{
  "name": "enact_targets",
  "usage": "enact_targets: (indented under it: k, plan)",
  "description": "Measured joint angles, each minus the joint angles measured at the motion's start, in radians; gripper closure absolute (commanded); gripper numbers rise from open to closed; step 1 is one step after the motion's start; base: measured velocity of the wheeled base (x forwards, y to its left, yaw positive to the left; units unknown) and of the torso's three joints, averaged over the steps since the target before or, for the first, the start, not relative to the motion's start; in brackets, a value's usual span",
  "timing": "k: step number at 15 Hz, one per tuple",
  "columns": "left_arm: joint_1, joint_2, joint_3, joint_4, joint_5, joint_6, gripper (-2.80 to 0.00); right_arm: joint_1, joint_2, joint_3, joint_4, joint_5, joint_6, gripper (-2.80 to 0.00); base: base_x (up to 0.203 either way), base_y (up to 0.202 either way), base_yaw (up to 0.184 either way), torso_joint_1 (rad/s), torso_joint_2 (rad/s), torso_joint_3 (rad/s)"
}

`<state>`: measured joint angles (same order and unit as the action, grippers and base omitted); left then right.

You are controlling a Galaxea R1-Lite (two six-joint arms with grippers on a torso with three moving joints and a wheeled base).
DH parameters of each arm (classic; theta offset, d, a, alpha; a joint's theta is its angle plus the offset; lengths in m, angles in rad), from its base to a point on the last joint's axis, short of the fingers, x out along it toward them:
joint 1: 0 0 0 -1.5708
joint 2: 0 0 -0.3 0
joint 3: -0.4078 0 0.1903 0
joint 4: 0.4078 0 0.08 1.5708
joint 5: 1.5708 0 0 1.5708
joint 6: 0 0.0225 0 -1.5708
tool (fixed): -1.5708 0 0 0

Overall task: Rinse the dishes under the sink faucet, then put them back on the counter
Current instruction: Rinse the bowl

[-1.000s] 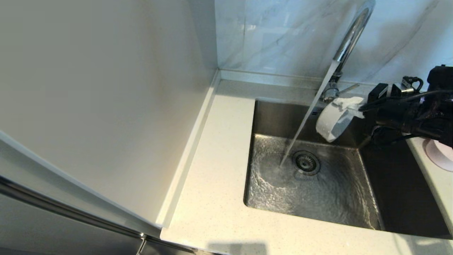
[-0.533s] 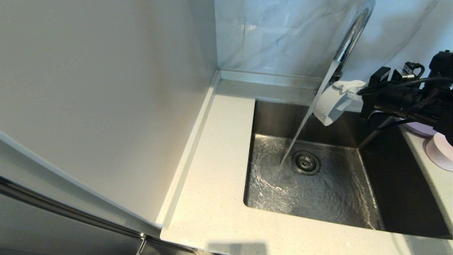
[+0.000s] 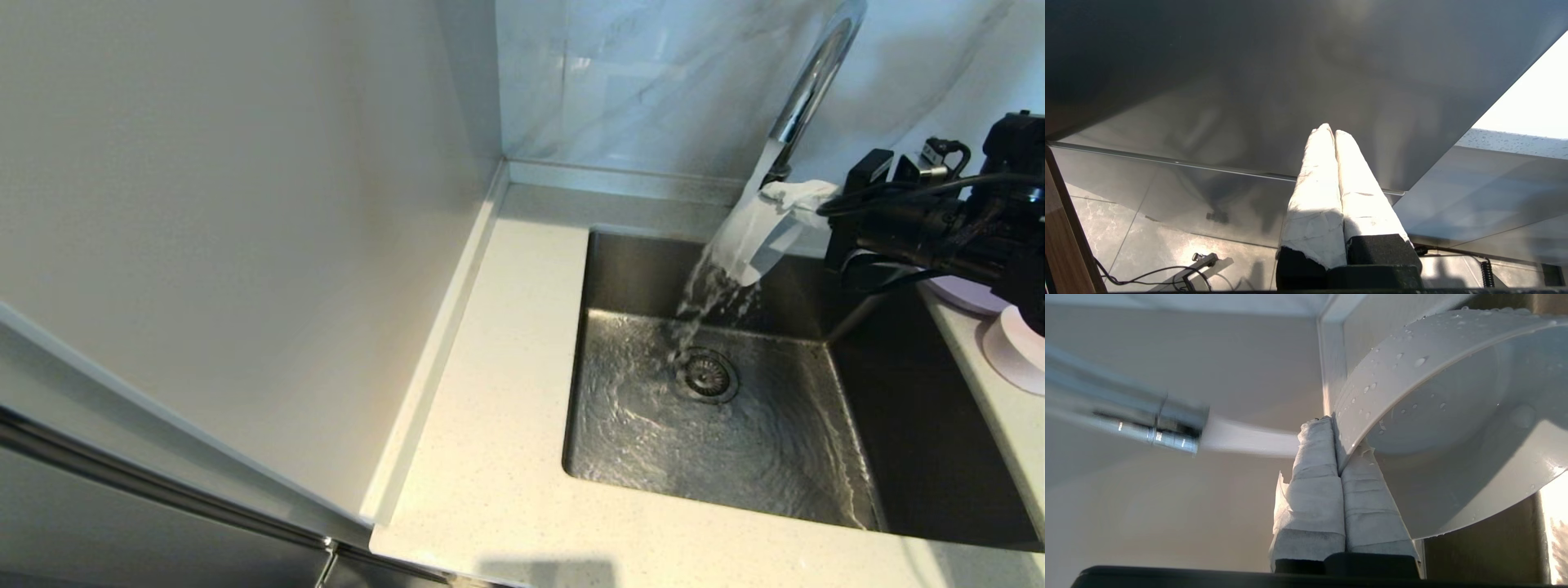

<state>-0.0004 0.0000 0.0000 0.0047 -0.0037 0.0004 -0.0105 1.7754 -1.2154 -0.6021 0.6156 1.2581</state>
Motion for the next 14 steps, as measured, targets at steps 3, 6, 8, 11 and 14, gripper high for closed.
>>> enact_targets:
  k: [3, 6, 8, 11, 14]
  plan:
    - [0.0, 0.0, 0.0, 0.0, 0.0, 0.0, 0.0, -0.014, -0.051, 0.068, 0.0, 0.09, -0.001, 0.0, 0.0, 0.0, 0.0, 0.0, 0.0, 0.0]
    - [0.0, 0.0, 0.0, 0.0, 0.0, 0.0, 0.0, -0.02, -0.133, 0.168, -0.005, 0.173, -0.004, 0.0, 0.0, 0.0, 0.0, 0.0, 0.0, 0.0]
    - [0.0, 0.0, 0.0, 0.0, 0.001, 0.0, 0.0, -0.011, -0.184, 0.223, -0.055, 0.222, -0.003, 0.0, 0.0, 0.0, 0.0, 0.0, 0.0, 0.0]
    - [0.0, 0.0, 0.0, 0.0, 0.001, 0.0, 0.0, 0.028, -0.223, 0.265, -0.15, 0.273, 0.024, 0.0, 0.0, 0.0, 0.0, 0.0, 0.0, 0.0]
    - [0.0, 0.0, 0.0, 0.0, 0.0, 0.0, 0.0, 0.077, -0.22, 0.272, -0.244, 0.276, 0.087, 0.0, 0.0, 0.0, 0.0, 0.0, 0.0, 0.0]
